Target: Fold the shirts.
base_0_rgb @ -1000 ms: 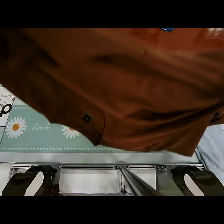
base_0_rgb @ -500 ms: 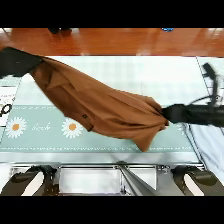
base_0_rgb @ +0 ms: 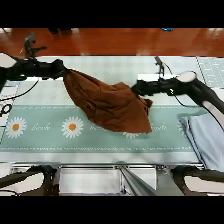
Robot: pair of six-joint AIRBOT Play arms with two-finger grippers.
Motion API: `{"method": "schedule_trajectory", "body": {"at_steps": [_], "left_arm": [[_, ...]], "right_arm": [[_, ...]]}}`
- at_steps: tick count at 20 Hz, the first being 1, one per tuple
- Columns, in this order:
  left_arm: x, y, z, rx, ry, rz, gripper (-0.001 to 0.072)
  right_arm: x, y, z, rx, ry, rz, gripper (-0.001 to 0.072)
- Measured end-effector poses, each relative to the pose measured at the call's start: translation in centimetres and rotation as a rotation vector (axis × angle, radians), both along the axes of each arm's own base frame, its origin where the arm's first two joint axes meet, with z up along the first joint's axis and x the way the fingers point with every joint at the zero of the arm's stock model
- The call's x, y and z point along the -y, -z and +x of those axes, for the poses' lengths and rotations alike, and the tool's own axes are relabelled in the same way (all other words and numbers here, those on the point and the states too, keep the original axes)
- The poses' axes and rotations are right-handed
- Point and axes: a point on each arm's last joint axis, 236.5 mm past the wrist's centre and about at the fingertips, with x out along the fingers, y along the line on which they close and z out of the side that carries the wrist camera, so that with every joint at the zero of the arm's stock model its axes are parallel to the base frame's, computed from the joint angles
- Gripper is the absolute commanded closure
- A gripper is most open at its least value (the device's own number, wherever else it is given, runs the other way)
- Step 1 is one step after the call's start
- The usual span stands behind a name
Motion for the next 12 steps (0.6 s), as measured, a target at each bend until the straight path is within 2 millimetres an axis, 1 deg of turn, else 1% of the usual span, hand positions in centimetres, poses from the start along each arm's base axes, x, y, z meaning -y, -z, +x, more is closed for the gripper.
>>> {"method": "schedule_trajectory", "body": {"at_steps": [2,3,4,5,7,8,9,10,11,12], "left_arm": [[-0.3,1.4,0.5,-0.028,-0.011,0.003,0.0199],[-0.9,1.5,0.7,-0.041,-0.022,0.001,0.0199],[-1.8,1.8,0.5,-0.067,-0.031,0.004,0.02],[-3.0,2.1,0.0,-0.105,-0.042,0.005,0.02],[-5.2,2.1,-1.3,-0.159,-0.065,-0.006,0.02],[-6.0,2.3,-2.4,-0.192,-0.074,-0.011,0.02],[-6.4,2.8,-3.8,-0.227,-0.079,-0.017,0.02],[-6.1,3.6,-5.6,-0.269,-0.073,-0.032,0.0201],[-5.3,4.7,-7.7,-0.324,-0.061,-0.056,0.0201],[-4.1,5.9,-10.1,-0.38,-0.043,-0.088,0.02]], "right_arm": [[-1.1,-0.5,3.1,0.018,0.011,0.038,0.0293],[-1.1,-1.3,4.4,0.031,0.02,0.053,0.0294],[-0.4,-2.2,5.7,0.042,0.032,0.069,0.0295],[0.6,-3.2,6.6,0.05,0.044,0.08,0.0296],[4.0,-4.8,7.4,0.043,0.061,0.089,0.0296],[6.2,-5.3,7.3,0.035,0.066,0.076,0.0297],[8.5,-5.3,6.6,0.015,0.072,0.049,0.0297],[10.6,-4.9,5.8,-0.008,0.083,0.01,0.0297],[12.5,-4.2,4.6,-0.041,0.097,-0.027,0.0297],[14.5,-3.4,3.2,-0.071,0.118,-0.063,0.0297]]}}
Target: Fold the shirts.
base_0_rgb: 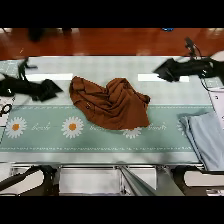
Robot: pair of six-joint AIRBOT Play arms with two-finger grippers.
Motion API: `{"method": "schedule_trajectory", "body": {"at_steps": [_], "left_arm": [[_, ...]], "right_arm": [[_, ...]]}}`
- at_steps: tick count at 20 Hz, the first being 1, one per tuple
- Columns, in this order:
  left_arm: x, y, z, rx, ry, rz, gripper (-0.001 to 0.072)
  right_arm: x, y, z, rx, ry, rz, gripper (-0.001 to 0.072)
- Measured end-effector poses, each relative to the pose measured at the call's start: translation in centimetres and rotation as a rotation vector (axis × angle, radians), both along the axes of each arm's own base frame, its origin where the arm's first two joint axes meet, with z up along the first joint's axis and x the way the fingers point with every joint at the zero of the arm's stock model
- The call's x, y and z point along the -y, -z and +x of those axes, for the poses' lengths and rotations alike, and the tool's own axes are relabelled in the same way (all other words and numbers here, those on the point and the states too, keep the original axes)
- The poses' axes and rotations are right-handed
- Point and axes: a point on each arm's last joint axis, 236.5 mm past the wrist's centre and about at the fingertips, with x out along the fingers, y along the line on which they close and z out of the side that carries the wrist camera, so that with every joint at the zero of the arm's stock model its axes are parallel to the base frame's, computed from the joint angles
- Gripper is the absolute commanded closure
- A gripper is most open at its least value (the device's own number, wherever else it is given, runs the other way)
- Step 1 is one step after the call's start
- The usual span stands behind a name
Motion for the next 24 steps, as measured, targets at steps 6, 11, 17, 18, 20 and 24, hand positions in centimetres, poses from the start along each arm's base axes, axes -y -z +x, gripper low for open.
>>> {"method": "schedule_trajectory", "body": {"at_steps": [6,11,17,18,20,24], "left_arm": [[10.5,5.0,-10.4,-0.196,0.111,-0.219,0.02],[14.7,7.9,-11.2,-0.203,0.032,-0.181,0.0201],[17.6,10.5,-11.1,-0.266,-0.055,-0.17,0.0202],[18.1,10.7,-10.7,-0.265,-0.07,-0.171,0.0202],[18.8,11.1,-9.8,-0.257,-0.094,-0.166,0.0234],[18.7,11.8,-8.7,-0.254,-0.13,-0.146,0.069]], "right_arm": [[5.9,3.9,-7.4,-0.087,0.155,-0.109,0.0297],[6.4,4.7,-10.2,-0.086,0.175,-0.137,0.0296],[6.2,4.7,-10.9,-0.086,0.174,-0.139,0.0297],[6.2,4.7,-10.9,-0.085,0.174,-0.139,0.0297],[6.2,4.7,-11.0,-0.084,0.173,-0.139,0.0297],[6.2,4.7,-11.0,-0.084,0.173,-0.138,0.0297]]}}
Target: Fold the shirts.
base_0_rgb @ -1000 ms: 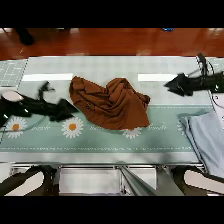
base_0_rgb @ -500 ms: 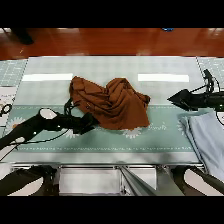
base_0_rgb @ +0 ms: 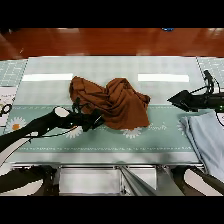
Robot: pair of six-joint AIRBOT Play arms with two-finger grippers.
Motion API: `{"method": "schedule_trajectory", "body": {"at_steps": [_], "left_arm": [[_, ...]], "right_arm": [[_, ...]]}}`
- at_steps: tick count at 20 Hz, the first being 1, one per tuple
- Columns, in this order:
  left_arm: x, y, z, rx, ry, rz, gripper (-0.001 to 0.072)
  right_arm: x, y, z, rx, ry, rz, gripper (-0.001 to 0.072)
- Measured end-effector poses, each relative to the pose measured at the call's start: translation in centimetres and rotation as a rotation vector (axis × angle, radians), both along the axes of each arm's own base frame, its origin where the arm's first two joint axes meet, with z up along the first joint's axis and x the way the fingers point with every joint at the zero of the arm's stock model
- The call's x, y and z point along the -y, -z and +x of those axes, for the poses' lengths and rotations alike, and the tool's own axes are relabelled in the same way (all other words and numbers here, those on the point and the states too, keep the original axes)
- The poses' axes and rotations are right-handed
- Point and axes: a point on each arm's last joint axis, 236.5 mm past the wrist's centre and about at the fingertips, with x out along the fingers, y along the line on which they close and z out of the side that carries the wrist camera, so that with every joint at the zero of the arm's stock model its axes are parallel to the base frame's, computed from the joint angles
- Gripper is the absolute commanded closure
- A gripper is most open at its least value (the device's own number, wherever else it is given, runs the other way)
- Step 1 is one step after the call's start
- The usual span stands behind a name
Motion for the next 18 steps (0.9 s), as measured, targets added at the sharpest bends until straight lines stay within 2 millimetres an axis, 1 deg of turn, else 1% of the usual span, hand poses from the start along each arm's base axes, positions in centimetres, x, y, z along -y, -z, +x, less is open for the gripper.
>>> {"method": "schedule_trajectory", "body": {"at_steps": [3,4,6,7,9,11,12,13,14,15,18], "left_arm": [[-0.9,-0.7,1.5,0.049,0.035,-0.001,0.069],[-1.3,-1.3,2.2,0.067,0.042,-0.013,0.069],[-2.2,-3.1,3.9,0.11,0.049,-0.05,0.069],[-3.2,-4.1,5.0,0.14,0.037,-0.057,0.0691],[-6.0,-6.1,7.1,0.203,-0.008,-0.062,0.069],[-9.0,-7.8,8.6,0.252,-0.055,-0.057,0.069],[-10.3,-8.3,9.0,0.268,-0.072,-0.051,0.069],[-11.3,-8.8,9.2,0.281,-0.083,-0.05,0.069],[-11.9,-9.1,9.2,0.288,-0.084,-0.051,0.069],[-12.4,-9.3,9.2,0.296,-0.083,-0.048,0.069],[-13.1,-9.6,9.2,0.308,-0.081,-0.045,0.069]], "right_arm": [[0.0,0.0,0.0,0.0,0.0,-0.001,0.0297],[0.0,0.0,0.0,-0.001,0.0,0.0,0.0298],[0.0,0.1,-0.1,-0.003,-0.001,-0.001,0.0297],[0.1,0.3,-0.3,-0.009,-0.003,-0.008,0.0298],[-0.1,1.3,-1.0,-0.038,-0.005,-0.004,0.0301],[-0.5,2.6,-2.0,-0.081,-0.005,0.016,0.0301],[-0.9,3.3,-2.5,-0.105,-0.006,0.03,0.0301],[-1.4,4.0,-3.0,-0.125,-0.013,0.039,0.0301],[-2.1,4.5,-3.4,-0.145,-0.031,0.051,0.0301],[-3.2,5.1,-3.9,-0.166,-0.06,0.06,0.0301],[-7.0,6.6,-5.1,-0.213,-0.158,0.066,0.0301]]}}
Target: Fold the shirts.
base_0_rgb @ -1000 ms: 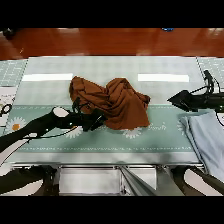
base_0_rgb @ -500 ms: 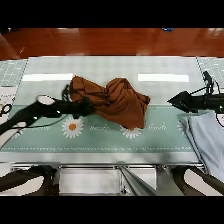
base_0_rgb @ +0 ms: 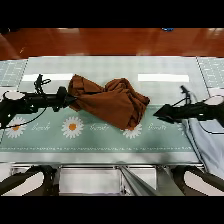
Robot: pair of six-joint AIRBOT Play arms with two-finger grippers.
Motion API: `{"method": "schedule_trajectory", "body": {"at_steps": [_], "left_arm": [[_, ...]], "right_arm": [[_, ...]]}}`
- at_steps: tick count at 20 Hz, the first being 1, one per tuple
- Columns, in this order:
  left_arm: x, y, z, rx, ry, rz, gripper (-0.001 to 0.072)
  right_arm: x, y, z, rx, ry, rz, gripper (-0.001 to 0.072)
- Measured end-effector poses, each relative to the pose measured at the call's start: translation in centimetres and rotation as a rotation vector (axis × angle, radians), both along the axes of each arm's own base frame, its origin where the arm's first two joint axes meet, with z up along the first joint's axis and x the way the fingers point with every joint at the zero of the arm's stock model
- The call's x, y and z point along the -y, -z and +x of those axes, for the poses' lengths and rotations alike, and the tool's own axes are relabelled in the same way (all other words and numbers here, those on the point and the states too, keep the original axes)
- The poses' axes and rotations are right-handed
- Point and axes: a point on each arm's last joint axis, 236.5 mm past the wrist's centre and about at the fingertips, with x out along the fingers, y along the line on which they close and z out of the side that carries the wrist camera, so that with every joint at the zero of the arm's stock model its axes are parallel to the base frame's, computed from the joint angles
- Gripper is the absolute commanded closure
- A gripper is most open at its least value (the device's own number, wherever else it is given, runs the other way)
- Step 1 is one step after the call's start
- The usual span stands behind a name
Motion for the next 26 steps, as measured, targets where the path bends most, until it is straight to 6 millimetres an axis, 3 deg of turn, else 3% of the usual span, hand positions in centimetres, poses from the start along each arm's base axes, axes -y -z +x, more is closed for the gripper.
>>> {"method": "schedule_trajectory", "body": {"at_steps": [6,8,9,12,14,15,17,20,23,25,26], "left_arm": [[-0.2,-0.2,-0.2,0.003,0.01,-0.001,0.069],[-0.3,-0.2,-0.2,0.003,0.011,-0.002,0.069],[-0.3,-0.2,-0.2,0.003,0.012,-0.001,0.069],[-0.7,-0.6,0.1,0.016,0.008,0.001,0.069],[-1.8,-2.5,1.3,0.067,-0.004,0.002,0.069],[-2.6,-4.2,2.3,0.111,-0.015,0.007,0.069],[-4.6,-9.7,4.7,0.247,-0.045,0.026,0.069],[-7.4,-21.5,7.1,0.522,-0.09,0.076,0.069],[-9.0,-33.4,6.1,0.78,-0.133,0.141,0.069],[-9.4,-40.6,3.7,0.941,-0.16,0.19,0.069],[-9.5,-43.9,1.9,1.02,-0.175,0.222,0.069]], "right_arm": [[-6.6,2.1,0.6,-0.019,-0.06,0.038,0.0321],[-8.3,2.4,1.3,-0.008,-0.073,0.043,0.0522],[-9.1,2.4,1.7,-0.001,-0.084,0.044,0.067],[-10.7,1.3,3.7,0.052,-0.113,0.058,0.0683],[-10.6,-1.8,6.0,0.134,-0.14,0.064,0.0684],[-10.0,-4.3,7.7,0.194,-0.145,0.058,0.0684],[-7.8,-10.7,11.4,0.35,-0.132,0.014,0.0684],[-3.6,-23.9,14.9,0.642,-0.089,-0.093,0.0684],[-0.6,-37.0,13.6,0.925,-0.036,-0.198,0.0683],[0.4,-44.2,10.4,1.09,-0.005,-0.257,0.0683],[0.9,-46.8,8.6,1.155,0.011,-0.289,0.0683]]}}
